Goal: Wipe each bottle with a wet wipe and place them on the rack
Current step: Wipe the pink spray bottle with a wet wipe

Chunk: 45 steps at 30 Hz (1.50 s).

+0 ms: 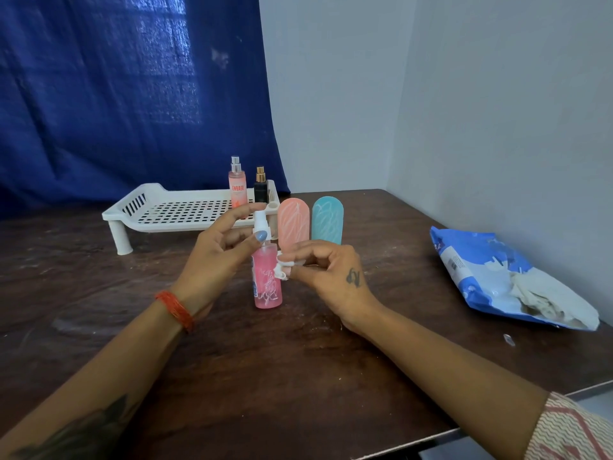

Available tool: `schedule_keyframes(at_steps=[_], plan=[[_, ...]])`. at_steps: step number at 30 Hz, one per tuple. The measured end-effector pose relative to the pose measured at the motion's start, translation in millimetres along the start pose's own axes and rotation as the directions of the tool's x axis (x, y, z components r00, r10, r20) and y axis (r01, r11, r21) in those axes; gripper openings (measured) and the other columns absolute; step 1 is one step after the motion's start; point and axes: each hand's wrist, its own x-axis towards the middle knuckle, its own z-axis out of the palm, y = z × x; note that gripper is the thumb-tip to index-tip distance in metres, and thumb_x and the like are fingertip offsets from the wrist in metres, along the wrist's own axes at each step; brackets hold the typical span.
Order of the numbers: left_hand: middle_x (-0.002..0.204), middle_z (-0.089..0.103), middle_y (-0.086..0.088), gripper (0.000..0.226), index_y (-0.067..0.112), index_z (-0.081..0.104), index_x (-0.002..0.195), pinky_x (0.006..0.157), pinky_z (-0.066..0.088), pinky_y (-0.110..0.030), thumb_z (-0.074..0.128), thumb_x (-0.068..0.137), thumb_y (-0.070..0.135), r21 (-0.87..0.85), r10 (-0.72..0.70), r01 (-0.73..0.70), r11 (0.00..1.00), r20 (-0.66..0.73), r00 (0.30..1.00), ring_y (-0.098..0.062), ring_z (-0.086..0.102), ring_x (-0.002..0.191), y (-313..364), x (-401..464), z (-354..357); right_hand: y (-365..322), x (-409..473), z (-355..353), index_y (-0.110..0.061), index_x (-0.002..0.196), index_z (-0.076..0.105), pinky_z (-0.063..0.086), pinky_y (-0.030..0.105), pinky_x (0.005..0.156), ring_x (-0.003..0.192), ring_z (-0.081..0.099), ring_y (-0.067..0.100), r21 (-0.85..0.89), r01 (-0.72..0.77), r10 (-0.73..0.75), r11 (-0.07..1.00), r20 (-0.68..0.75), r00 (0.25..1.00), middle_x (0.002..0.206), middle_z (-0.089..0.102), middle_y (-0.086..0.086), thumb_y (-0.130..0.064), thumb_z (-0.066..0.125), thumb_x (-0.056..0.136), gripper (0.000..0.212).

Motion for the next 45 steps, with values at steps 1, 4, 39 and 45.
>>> schedule_keyframes(at_steps=[1, 4, 39, 45], plan=[[0.1, 0.073, -0.004, 0.039, 0.036, 0.054, 0.116, 0.094, 0.05, -0.037, 0.058, 0.088, 0.009, -0.002, 0.0, 0.0, 1.0, -0.001, 1.0, -0.017, 0.068, 0.098, 0, 0, 0, 1, 0, -1, -0.01, 0.087, 0.074, 0.051, 0.016, 0.08, 0.085, 0.064, 0.001, -0.006, 0.015, -0.015, 1.0, 0.006, 1.0, 0.087, 0.069, -0.009, 0.0, 0.075, 0.073, 0.017], [0.098, 0.073, -0.002, 0.039, 0.037, 0.055, 0.114, 0.092, 0.051, -0.035, 0.058, 0.088, 0.01, -0.006, -0.002, 0.002, 1.0, -0.008, 1.0, -0.016, 0.068, 0.097, 0, 0, 0, 1, 0, 0, -0.009, 0.082, 0.075, 0.048, 0.011, 0.077, 0.086, 0.06, -0.001, -0.054, 0.0, 0.0, 0.999, 0.004, 1.0, 0.085, 0.064, -0.013, 0.002, 0.076, 0.07, 0.016], [0.092, 0.074, 0.006, 0.039, 0.036, 0.053, 0.117, 0.083, 0.051, -0.024, 0.058, 0.088, 0.011, 0.004, -0.016, 0.016, 1.0, -0.04, 0.999, -0.009, 0.069, 0.091, -2, 0, -2, 10, -1, 3, -0.008, 0.09, 0.074, 0.053, 0.012, 0.075, 0.092, 0.063, 0.008, -0.206, 0.334, -0.343, 0.92, -0.012, 0.939, 0.095, 0.067, 0.0, -0.006, 0.074, 0.075, 0.016], [0.095, 0.073, 0.004, 0.04, 0.032, 0.053, 0.12, 0.084, 0.051, -0.025, 0.059, 0.087, 0.011, 0.002, -0.024, 0.024, 1.0, -0.044, 0.999, -0.012, 0.069, 0.092, -1, 1, -1, 6, -2, 2, -0.006, 0.087, 0.074, 0.052, 0.012, 0.074, 0.09, 0.064, 0.005, -0.145, 0.263, -0.26, 0.954, 0.04, 0.965, 0.096, 0.07, 0.003, -0.006, 0.075, 0.075, 0.013]])
